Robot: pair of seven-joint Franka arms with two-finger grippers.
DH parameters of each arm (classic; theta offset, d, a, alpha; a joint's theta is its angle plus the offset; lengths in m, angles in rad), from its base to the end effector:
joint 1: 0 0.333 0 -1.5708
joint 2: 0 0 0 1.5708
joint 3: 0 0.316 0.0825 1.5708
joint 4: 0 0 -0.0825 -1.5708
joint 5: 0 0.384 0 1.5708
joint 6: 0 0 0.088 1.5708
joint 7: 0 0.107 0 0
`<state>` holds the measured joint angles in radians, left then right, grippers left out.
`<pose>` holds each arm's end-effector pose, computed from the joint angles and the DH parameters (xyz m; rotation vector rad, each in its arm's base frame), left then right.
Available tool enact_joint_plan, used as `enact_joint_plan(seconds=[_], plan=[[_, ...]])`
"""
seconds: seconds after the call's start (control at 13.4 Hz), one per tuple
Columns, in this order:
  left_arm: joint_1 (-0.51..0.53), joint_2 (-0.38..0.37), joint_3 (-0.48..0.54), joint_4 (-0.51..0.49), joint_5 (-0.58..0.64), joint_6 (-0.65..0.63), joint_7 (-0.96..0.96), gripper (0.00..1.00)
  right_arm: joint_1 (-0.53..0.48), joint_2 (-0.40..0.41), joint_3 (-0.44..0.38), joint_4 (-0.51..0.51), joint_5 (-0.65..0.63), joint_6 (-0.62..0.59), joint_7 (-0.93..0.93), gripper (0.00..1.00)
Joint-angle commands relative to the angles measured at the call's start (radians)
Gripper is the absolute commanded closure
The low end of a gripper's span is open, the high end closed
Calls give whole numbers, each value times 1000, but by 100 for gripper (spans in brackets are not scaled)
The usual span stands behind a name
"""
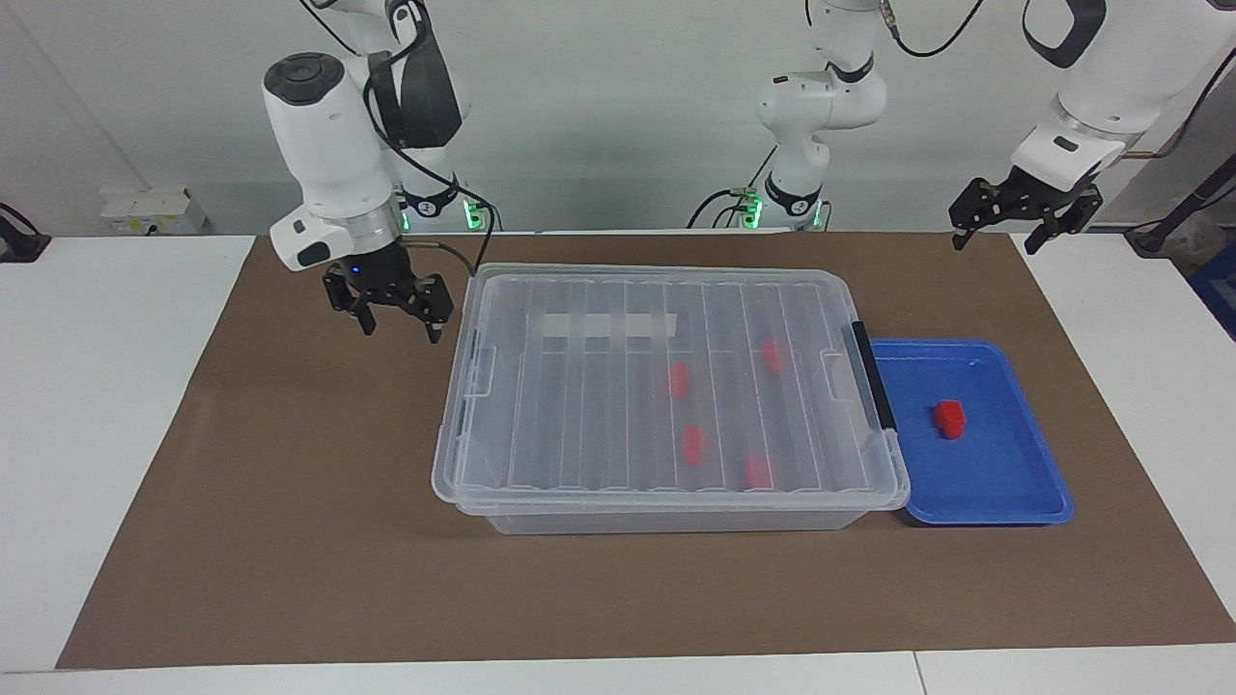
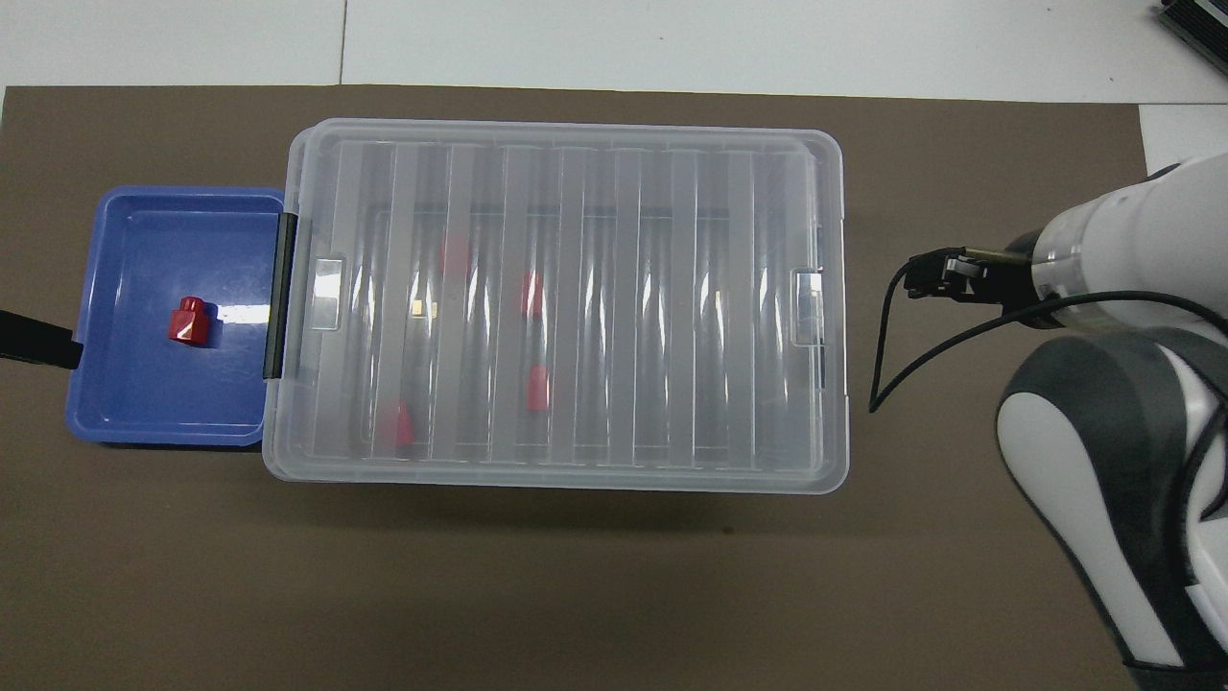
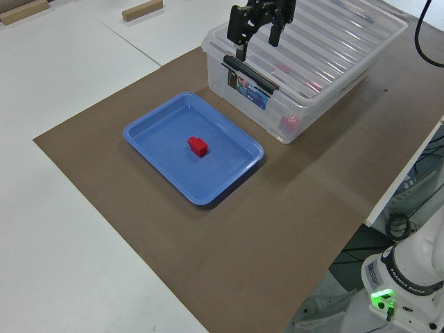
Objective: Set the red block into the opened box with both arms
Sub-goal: 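Grip the clear lid with the right gripper and slide it open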
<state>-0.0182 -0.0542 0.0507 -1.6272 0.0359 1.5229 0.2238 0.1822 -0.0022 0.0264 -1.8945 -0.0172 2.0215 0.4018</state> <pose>0.5316 0.0220 0.6234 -3.0999 0.2964 0.0841 0.5610 0.1178 0.5113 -3.0981 0.2901 -0.1995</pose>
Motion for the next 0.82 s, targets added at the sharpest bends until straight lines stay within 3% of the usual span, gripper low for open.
enact_joint_plan(seconds=[0.0,0.6,0.75], plan=[[-2,-24,3,-19,7,-7,0,0,37,-24,1,-95,13,89,23,0],[-3,-24,3,-19,7,-7,0,0,34,-71,-2,-196,-4,86,-6,0],[-3,-24,1,-19,7,-7,2,0,-5,-74,-3,-196,-6,75,-91,0]])
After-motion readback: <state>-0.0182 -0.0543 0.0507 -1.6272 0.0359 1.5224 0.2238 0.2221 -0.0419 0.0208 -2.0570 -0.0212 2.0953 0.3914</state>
